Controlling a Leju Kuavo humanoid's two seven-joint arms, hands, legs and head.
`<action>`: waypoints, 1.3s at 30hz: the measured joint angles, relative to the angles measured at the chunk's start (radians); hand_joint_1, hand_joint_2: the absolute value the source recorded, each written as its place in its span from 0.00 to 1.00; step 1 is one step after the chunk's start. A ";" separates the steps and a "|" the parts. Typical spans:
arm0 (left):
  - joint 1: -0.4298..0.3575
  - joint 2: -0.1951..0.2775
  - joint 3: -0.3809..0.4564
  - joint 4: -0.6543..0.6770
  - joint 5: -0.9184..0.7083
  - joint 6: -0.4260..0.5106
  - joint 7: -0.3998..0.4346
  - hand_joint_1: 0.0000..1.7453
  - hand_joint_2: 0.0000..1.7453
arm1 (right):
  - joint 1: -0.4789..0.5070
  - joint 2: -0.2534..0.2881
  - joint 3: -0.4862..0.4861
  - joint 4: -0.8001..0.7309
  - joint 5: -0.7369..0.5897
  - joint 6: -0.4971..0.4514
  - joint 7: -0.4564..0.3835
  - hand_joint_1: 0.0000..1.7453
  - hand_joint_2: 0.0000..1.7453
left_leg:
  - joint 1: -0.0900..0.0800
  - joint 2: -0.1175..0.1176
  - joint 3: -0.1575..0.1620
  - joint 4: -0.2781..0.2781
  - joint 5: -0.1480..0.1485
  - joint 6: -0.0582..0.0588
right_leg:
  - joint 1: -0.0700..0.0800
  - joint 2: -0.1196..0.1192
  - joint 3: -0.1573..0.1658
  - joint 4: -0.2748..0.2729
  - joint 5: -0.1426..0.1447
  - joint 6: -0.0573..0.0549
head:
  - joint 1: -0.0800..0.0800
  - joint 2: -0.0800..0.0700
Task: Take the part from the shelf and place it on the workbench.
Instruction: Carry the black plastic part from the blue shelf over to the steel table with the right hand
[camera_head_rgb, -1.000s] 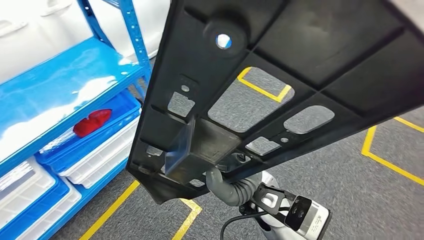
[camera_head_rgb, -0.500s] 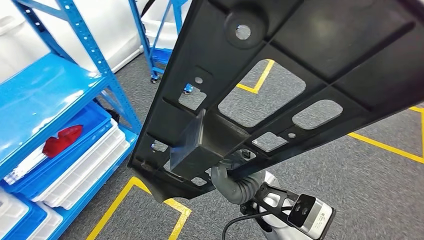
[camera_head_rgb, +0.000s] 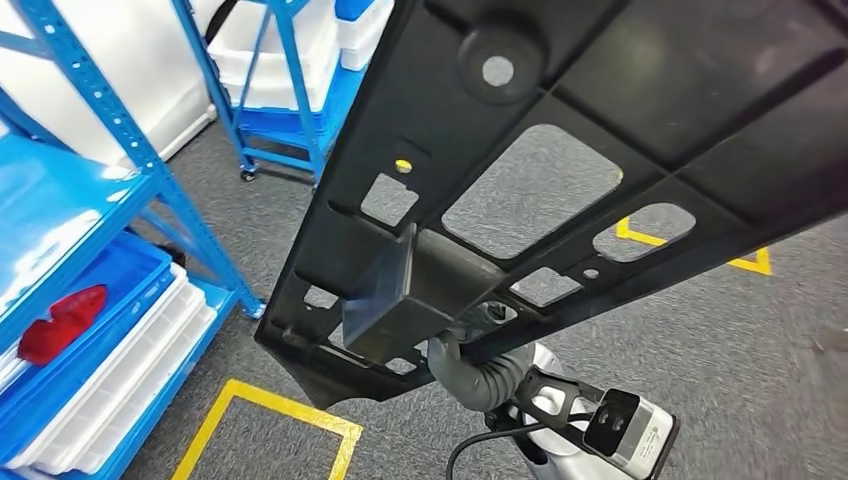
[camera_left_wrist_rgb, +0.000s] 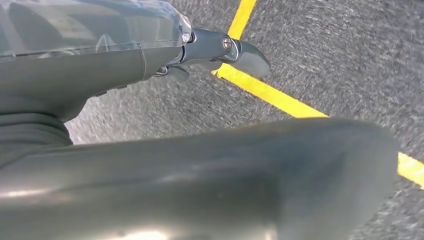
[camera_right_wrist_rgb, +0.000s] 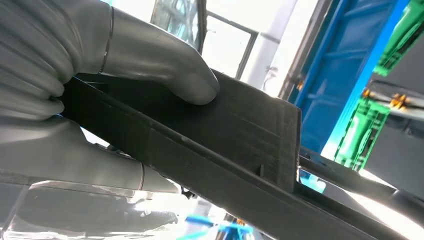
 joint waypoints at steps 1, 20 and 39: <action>0.001 -0.001 0.000 0.000 -0.001 0.002 0.002 0.00 0.00 | 0.002 0.000 -0.002 0.000 -0.001 0.000 0.000 1.00 1.00 | -0.001 0.014 0.000 0.000 -0.001 0.000 | 0.000 -0.005 -0.015 0.032 -0.005 0.001 | 0.000 0.000; 0.000 -0.004 -0.001 0.000 -0.015 -0.003 0.005 0.00 0.00 | 0.006 0.014 -0.018 -0.007 0.001 -0.018 0.000 1.00 1.00 | 0.000 -0.051 -0.044 0.115 -0.036 -0.044 | 0.003 0.069 0.147 -0.263 0.113 -0.049 | 0.000 0.000; -0.004 -0.001 0.003 0.002 -0.009 0.013 0.019 0.00 0.00 | 0.003 0.023 -0.027 -0.006 -0.008 -0.019 0.000 1.00 1.00 | -0.016 0.077 0.015 0.002 -0.020 -0.020 | 0.019 -0.067 0.141 -0.256 0.099 -0.028 | 0.000 0.000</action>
